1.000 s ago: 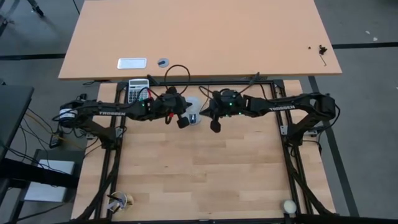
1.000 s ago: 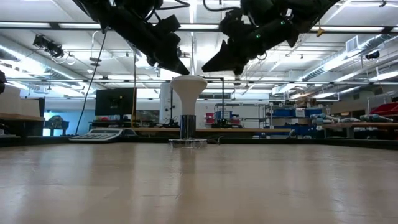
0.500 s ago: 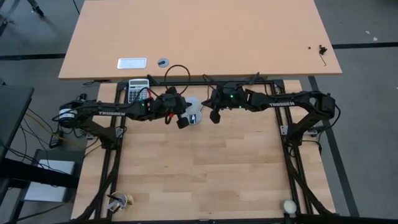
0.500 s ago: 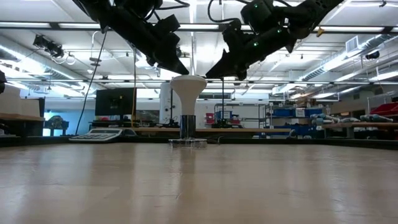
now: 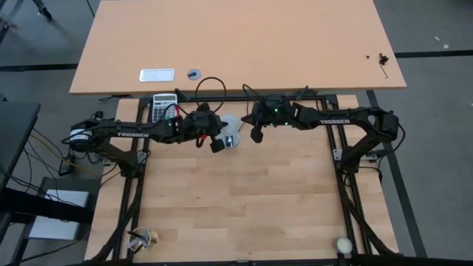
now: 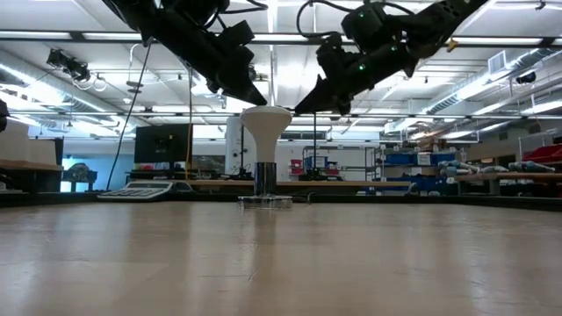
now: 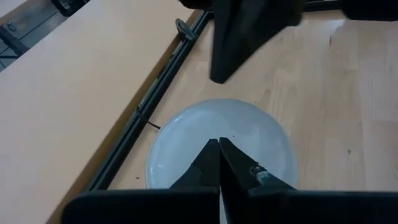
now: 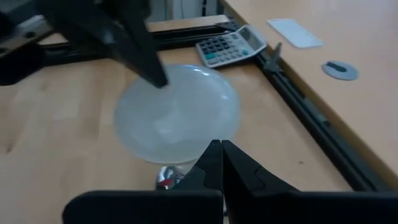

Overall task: Screw lightbulb
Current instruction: Remove the lightbulb from the lamp

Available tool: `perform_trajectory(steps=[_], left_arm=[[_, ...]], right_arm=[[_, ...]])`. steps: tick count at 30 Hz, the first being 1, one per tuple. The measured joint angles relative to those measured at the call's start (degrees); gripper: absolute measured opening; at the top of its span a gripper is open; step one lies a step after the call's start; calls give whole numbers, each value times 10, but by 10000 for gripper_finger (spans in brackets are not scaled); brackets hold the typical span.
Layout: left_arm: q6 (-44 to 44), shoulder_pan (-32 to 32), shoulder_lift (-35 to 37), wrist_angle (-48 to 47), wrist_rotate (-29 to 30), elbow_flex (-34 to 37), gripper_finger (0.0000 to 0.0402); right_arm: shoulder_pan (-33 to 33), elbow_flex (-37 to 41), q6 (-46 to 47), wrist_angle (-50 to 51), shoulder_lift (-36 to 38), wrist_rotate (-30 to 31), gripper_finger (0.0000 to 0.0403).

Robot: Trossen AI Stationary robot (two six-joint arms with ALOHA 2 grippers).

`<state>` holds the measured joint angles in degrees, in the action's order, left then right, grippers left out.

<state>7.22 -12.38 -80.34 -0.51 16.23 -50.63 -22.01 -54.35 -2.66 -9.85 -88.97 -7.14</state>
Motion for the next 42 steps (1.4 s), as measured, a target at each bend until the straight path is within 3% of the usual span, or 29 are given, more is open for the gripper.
perform_trajectory(steps=[4, 8, 12, 25, 42], left_arm=[[0, 0, 0, 0, 0, 0, 0], [0, 0, 0, 0, 0, 0, 0], [0, 0, 0, 0, 0, 0, 0], [3, 0, 0, 1, 0, 0, 0], [5, 0, 0, 9, 0, 1, 0]], right_arm=[[-23, 0, -4, -12, 0, -9, 5], [-47, 0, 18, -23, 0, -99, 5], [-55, 0, 29, -23, 0, -133, 5], [-36, 74, 58, -154, 0, -88, 5], [-13, 74, 61, -183, -32, -73, 5]])
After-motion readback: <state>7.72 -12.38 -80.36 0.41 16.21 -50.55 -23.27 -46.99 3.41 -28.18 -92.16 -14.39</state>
